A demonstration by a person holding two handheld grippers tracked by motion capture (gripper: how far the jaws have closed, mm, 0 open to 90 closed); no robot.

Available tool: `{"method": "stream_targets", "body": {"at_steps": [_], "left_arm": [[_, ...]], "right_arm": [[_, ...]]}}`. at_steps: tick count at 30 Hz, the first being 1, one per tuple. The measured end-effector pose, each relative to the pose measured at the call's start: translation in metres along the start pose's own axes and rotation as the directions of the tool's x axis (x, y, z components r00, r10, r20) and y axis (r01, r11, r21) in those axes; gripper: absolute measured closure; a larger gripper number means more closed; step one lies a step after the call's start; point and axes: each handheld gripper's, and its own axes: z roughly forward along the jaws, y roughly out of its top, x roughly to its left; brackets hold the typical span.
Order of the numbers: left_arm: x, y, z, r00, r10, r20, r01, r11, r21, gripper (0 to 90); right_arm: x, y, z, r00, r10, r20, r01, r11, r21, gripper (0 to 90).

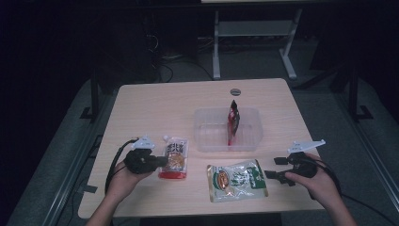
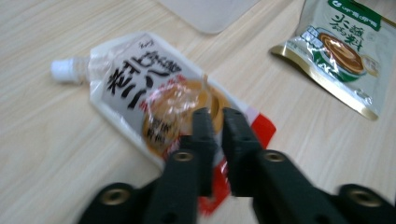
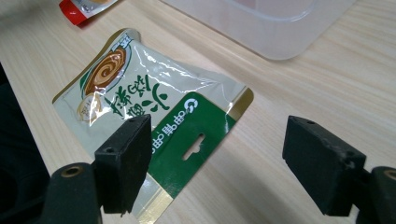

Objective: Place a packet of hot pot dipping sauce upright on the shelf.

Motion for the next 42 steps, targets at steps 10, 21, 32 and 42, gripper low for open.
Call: {"method": "stream_targets", "body": {"at_steps": [10, 21, 32, 42], "left_arm": [[0.004, 0.024, 0.029, 0.9998, 0.010, -0.016, -0.009, 0.9997, 0.023, 89.7], [0.013, 0.020, 0.054, 0.9959, 0.020, -0.088, -0.012, 0.9954, 0.095, 89.7], [0.018, 0.017, 0.063, 0.9960, 0.021, -0.087, -0.009, 0.9901, 0.140, 89.9], [0.020, 0.015, 0.060, 0.9985, 0.014, -0.054, -0.004, 0.9846, 0.175, 90.0]], "right_arm": [[-0.007, -0.002, -0.001, 0.9998, 0.018, 0.002, -0.018, 1.000, -0.010, 23.2], [-0.012, -0.004, -0.002, 1.0000, -0.001, -0.001, 0.001, 1.000, -0.011, 22.9], [-0.012, -0.003, -0.005, 0.9999, -0.010, -0.004, 0.010, 1.000, -0.022, 23.0], [-0.013, -0.004, -0.006, 0.9999, -0.015, -0.002, 0.015, 1.000, -0.021, 23.2]]}}
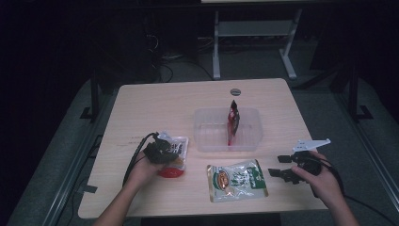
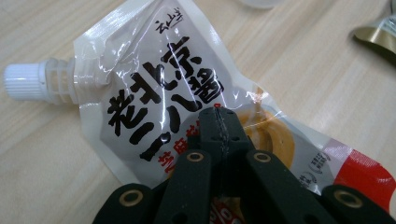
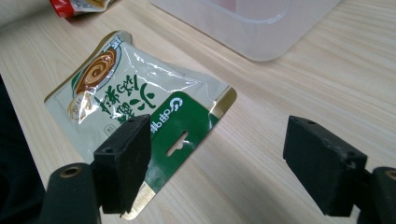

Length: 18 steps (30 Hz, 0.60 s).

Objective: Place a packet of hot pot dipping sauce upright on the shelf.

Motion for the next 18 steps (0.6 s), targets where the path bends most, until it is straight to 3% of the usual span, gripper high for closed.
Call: {"method": "stream_targets", "body": {"at_steps": [8, 18], "left_arm": [[0.001, -0.011, -0.010, 0.9996, 0.013, 0.023, -0.014, 0.9993, 0.036, 90.0], [-0.001, -0.043, -0.036, 0.9995, 0.003, 0.031, -0.006, 0.9966, 0.082, 90.0]], "right_arm": [[0.000, 0.000, 0.000, 1.0000, 0.004, 0.000, -0.004, 1.000, 0.006, 23.2], [0.000, -0.001, 0.001, 1.0000, -0.004, 0.000, 0.004, 1.000, 0.007, 23.2]]}}
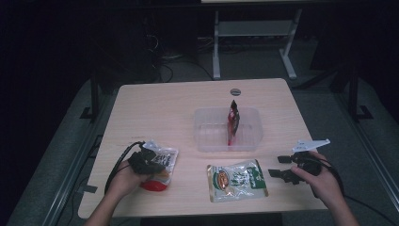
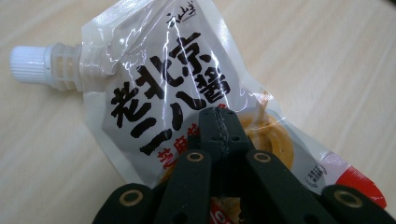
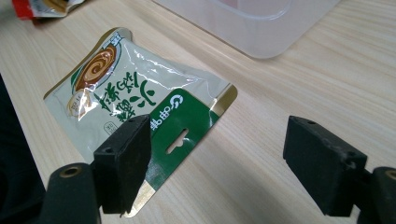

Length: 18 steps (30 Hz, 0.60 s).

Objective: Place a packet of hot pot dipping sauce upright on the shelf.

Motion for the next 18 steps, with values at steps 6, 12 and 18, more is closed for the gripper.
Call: {"method": "stream_targets", "body": {"at_steps": [6, 12, 18], "left_arm": [[-0.001, -0.009, -0.006, 0.9998, -0.015, 0.010, 0.015, 0.9999, -0.006, 89.9], [0.009, -0.003, -0.015, 0.9996, -0.018, -0.021, 0.017, 0.9987, -0.048, 89.8], [0.029, -0.002, -0.022, 0.9915, -0.071, -0.109, 0.061, 0.9939, -0.091, 89.8]], "right_arm": [[0.001, 0.001, 0.001, 1.0000, 0.004, 0.005, -0.004, 1.000, 0.009, 23.3], [0.000, 0.000, 0.002, 1.0000, 0.002, 0.007, -0.002, 1.000, 0.012, 23.4], [-0.001, 0.000, 0.002, 1.0000, 0.002, 0.002, -0.002, 1.000, 0.012, 23.4]]}}
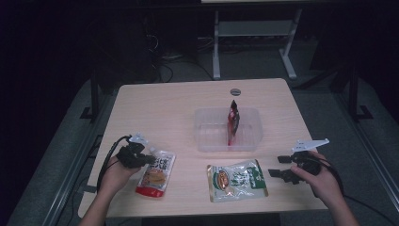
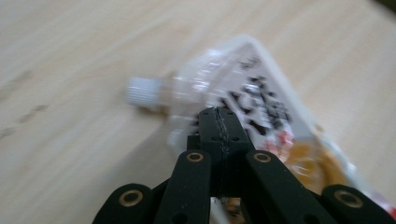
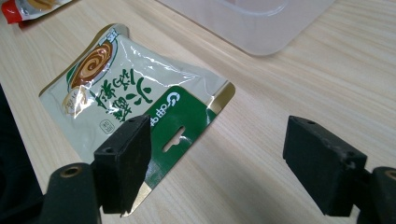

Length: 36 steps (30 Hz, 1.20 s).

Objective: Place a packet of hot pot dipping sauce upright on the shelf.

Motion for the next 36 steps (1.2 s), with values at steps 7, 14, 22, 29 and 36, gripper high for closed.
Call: {"method": "stream_targets", "body": {"at_steps": [7, 14, 22, 29, 36], "left_arm": [[0.010, 0.002, 0.011, 0.9989, -0.017, -0.044, 0.018, 0.9997, 0.017, 89.9], [0.001, 0.010, 0.019, 0.9992, 0.014, -0.037, -0.013, 0.9996, 0.024, 89.9], [-0.011, 0.018, 0.027, 0.9993, 0.036, 0.006, -0.036, 0.9992, 0.020, 89.8], [-0.030, 0.024, 0.034, 0.9947, 0.091, 0.047, -0.092, 0.9955, 0.022, 89.8], [-0.048, 0.027, 0.038, 0.9878, 0.121, 0.098, -0.123, 0.9924, 0.012, 89.8]], "right_arm": [[0.000, 0.000, 0.001, 1.0000, 0.001, 0.001, -0.001, 1.000, 0.007, 23.4], [0.001, 0.001, 0.002, 1.0000, 0.000, -0.001, 0.000, 1.000, 0.008, 23.4], [0.002, 0.000, 0.002, 1.0000, 0.005, -0.003, -0.005, 1.000, 0.007, 23.4], [0.001, 0.000, 0.003, 1.0000, 0.008, 0.000, -0.008, 1.000, 0.019, 23.4], [0.003, 0.003, 0.004, 0.9982, 0.038, 0.045, -0.038, 0.999, -0.004, 27.2]]}}
